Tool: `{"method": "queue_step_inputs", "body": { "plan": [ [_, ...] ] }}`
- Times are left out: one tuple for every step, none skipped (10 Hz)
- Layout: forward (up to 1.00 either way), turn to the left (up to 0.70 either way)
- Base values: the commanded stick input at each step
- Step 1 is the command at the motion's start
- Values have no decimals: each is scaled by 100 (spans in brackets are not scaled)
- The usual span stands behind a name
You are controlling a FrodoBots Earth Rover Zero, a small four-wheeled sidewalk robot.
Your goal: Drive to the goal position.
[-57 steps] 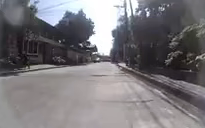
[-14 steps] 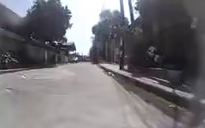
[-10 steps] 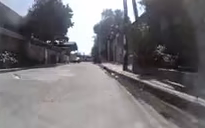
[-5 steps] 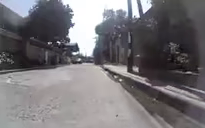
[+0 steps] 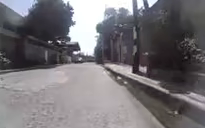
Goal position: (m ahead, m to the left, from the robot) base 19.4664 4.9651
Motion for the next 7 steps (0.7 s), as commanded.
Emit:
{"method": "queue_step_inputs", "body": {
  "plan": [
    [100, 0],
    [100, 0],
    [100, 0],
    [100, 0],
    [100, 0],
    [100, 0],
    [100, 0]
  ]
}}
